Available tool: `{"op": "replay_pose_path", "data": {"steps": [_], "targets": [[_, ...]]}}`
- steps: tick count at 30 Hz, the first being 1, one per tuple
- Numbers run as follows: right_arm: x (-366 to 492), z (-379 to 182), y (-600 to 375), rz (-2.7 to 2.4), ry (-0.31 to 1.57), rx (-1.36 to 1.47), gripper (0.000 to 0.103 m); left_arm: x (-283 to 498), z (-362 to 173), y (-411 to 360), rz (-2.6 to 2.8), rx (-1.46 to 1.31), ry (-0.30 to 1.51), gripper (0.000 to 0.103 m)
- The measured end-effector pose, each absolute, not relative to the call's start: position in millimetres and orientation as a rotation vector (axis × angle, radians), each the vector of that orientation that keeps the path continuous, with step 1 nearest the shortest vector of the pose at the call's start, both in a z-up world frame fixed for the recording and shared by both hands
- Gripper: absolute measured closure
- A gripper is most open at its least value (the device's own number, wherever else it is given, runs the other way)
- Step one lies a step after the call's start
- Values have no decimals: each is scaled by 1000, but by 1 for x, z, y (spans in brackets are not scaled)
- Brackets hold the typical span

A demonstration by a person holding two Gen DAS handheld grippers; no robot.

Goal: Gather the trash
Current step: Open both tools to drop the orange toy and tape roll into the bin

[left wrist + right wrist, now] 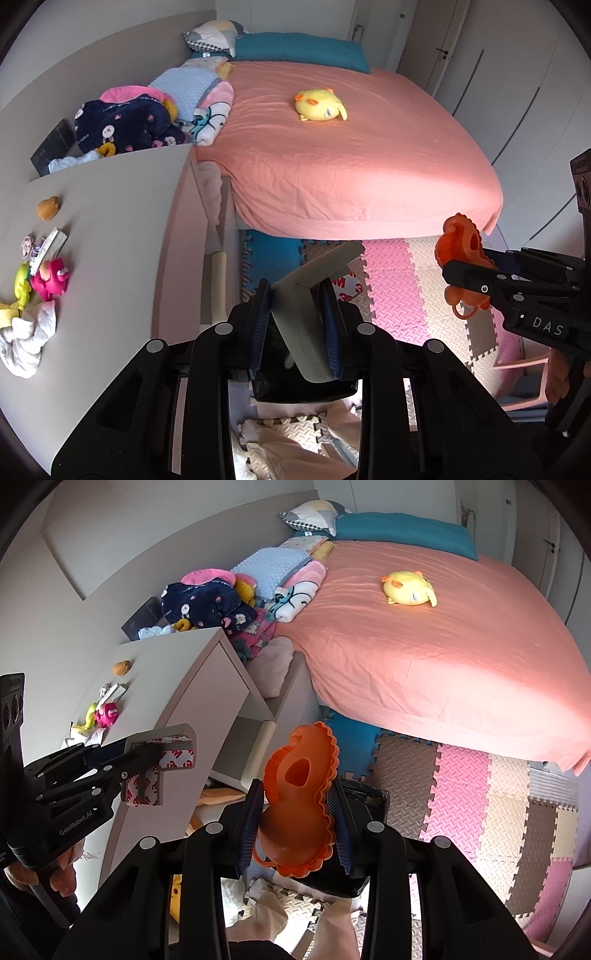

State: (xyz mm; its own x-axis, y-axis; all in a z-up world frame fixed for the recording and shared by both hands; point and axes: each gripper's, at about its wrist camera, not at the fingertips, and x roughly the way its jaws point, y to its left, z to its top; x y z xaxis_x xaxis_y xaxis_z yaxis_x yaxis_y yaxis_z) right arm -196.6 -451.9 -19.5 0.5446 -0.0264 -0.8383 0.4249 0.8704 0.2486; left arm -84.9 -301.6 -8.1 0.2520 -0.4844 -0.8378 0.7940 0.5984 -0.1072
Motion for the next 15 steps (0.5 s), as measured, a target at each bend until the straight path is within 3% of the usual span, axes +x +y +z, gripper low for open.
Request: {"op": "replay_pose_path", "data": {"steps": [8,9,10,12,15], "targets": [[-210,-21,-468,-317,961,488,66,-90,-18,-323,-942,413,1001,74],[-212,-21,-470,-314,961,499,65,-91,-20,-326,-946,432,1011,68],[-214,-21,-472,-306,957,515,62,-92,-23,-327,-939,444,1019,41],[-217,-19,-476,-317,943,525,42,-93,-25,-328,-907,457,1020,5],[-221,-14,-479,-337,927,520,41,-95,-26,-329,-921,448,1023,5]]}}
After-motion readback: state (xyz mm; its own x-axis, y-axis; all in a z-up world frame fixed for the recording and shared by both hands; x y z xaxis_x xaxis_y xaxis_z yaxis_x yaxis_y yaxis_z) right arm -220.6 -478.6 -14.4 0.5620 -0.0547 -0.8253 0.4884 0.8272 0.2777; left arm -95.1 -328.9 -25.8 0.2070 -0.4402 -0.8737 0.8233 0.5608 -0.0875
